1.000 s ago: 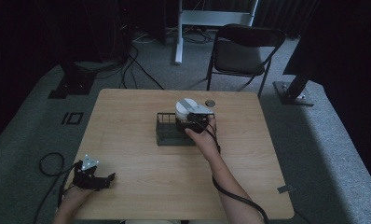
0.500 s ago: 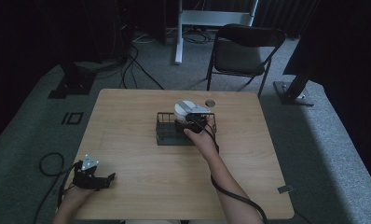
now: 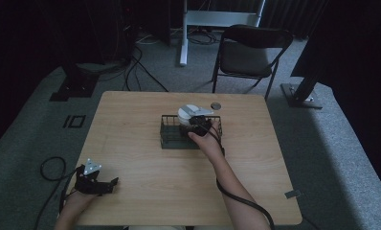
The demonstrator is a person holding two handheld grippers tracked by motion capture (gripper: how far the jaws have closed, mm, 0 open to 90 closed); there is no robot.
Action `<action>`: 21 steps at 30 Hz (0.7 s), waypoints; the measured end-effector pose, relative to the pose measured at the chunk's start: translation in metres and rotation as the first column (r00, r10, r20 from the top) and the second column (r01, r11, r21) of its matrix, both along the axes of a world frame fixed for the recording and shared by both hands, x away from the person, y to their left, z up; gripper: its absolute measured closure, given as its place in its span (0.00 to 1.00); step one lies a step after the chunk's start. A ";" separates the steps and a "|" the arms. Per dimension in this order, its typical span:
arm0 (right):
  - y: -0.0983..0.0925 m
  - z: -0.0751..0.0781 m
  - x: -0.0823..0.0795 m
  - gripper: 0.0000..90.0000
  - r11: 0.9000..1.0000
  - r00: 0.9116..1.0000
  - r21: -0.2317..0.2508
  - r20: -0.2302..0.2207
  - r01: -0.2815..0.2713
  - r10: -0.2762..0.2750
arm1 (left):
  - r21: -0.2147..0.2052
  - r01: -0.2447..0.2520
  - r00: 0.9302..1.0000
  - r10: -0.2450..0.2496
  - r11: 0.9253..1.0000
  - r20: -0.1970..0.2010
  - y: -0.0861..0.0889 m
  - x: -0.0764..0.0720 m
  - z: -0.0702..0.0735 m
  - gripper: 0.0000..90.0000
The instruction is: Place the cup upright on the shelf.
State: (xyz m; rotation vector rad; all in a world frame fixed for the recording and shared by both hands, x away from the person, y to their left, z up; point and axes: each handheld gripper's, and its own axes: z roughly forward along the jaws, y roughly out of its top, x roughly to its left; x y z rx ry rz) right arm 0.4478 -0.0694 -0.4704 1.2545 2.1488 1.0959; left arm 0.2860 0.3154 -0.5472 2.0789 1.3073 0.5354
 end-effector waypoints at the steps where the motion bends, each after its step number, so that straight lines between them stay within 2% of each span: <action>1: -0.001 0.000 0.000 0.21 1.000 1.000 0.005 -0.006 -0.005 0.005 | 0.000 0.000 1.000 0.000 1.000 0.000 0.000 0.000 0.000 0.01; 10: -0.005 0.001 -0.001 0.21 0.999 0.999 0.026 -0.028 -0.021 0.021 | 0.000 0.000 1.000 0.000 1.000 0.000 0.000 0.000 0.000 0.01; 15: -0.012 0.001 -0.003 0.20 0.998 0.997 0.026 -0.033 -0.063 0.064 | 0.000 0.000 1.000 0.000 1.000 0.000 0.000 0.000 0.000 0.01; 21: -0.017 0.001 -0.007 0.17 0.996 0.997 0.042 -0.004 -0.082 0.083 | 0.000 0.000 1.000 0.000 1.000 0.000 0.000 0.000 0.000 0.01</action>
